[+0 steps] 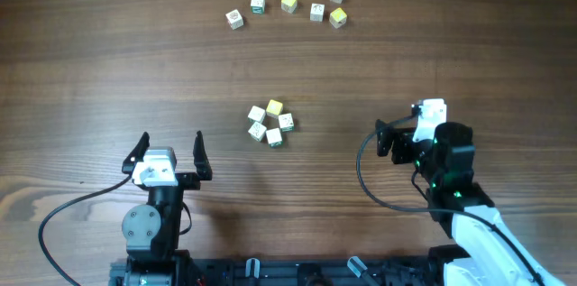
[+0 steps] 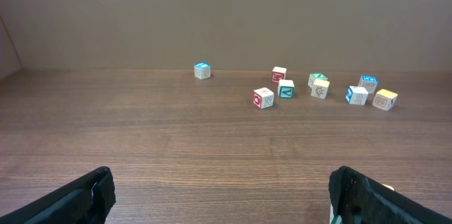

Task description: Form a circle

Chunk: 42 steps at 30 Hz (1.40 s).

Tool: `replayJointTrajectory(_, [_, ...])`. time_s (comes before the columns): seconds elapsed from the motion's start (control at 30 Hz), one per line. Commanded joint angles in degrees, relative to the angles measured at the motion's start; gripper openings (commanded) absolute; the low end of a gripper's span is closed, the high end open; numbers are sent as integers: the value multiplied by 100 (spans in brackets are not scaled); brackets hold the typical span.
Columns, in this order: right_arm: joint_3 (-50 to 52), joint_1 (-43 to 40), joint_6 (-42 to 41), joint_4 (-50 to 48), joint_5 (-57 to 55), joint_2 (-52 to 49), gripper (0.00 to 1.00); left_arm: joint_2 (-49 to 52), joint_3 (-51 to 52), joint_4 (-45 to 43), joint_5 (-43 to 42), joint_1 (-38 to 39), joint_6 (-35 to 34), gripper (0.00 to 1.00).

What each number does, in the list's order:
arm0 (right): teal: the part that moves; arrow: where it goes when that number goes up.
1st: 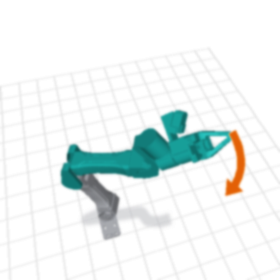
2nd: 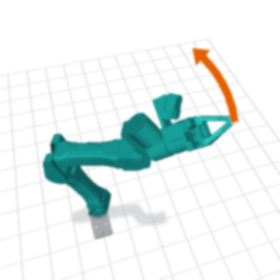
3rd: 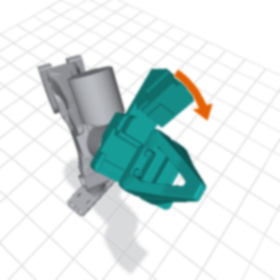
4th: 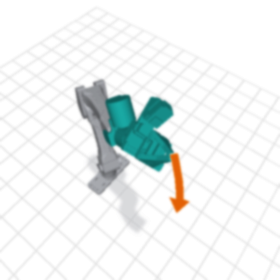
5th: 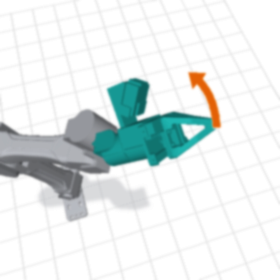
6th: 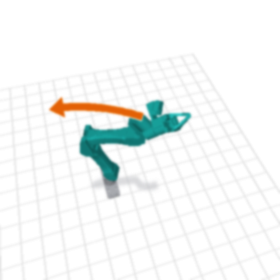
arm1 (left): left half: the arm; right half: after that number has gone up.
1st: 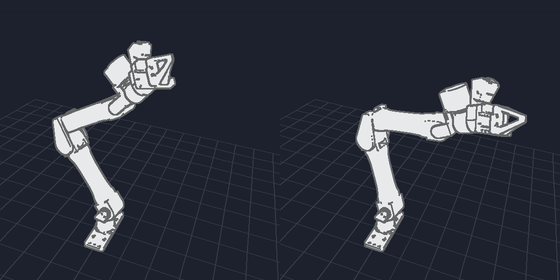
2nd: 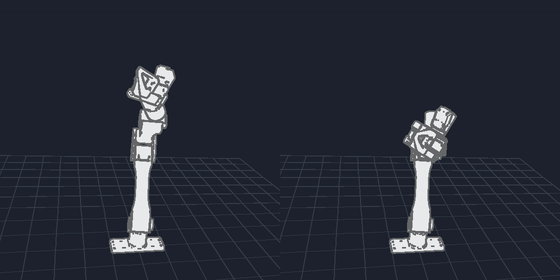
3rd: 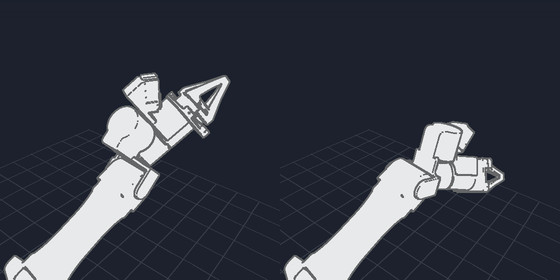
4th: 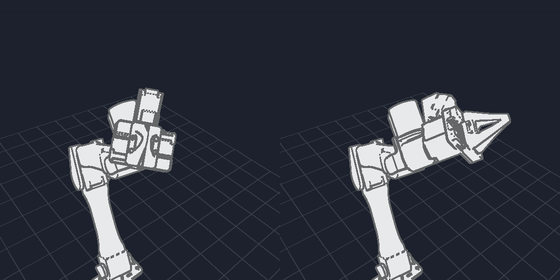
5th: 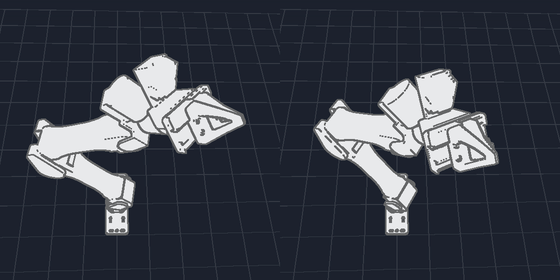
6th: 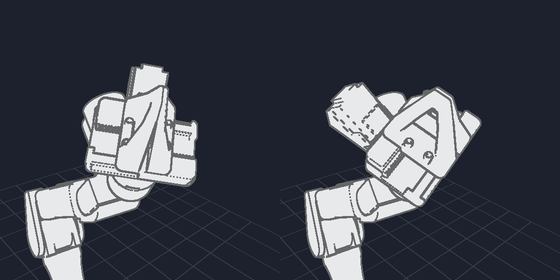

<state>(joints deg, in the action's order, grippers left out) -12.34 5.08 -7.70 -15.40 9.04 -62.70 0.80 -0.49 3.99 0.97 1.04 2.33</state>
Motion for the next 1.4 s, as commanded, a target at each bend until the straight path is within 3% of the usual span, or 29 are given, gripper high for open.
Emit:
replayJointTrajectory(0.0, [516,-28,-319,-509,251,254,100,-42,15,20,-9,2,66,100])
replayJointTrajectory(0.2, [1211,-28,-439,-1113,330,988,100,-42,15,20,-9,2,66,100])
replayJointTrajectory(0.4, [1204,-31,-273,-310,260,2028,100,-42,15,20,-9,2,66,100])
replayJointTrajectory(0.7, [1204,-31,-208,1550,-542,4459,100,-42,15,20,-9,2,66,100])
replayJointTrajectory(1.0, [1204,-31,645,1521,-516,6273,100,-42,15,20,-9,2,68,100])
replayJointTrajectory(1.37, [1204,-35,605,1528,-498,6251,100,-42,15,20,-9,2,66,100])
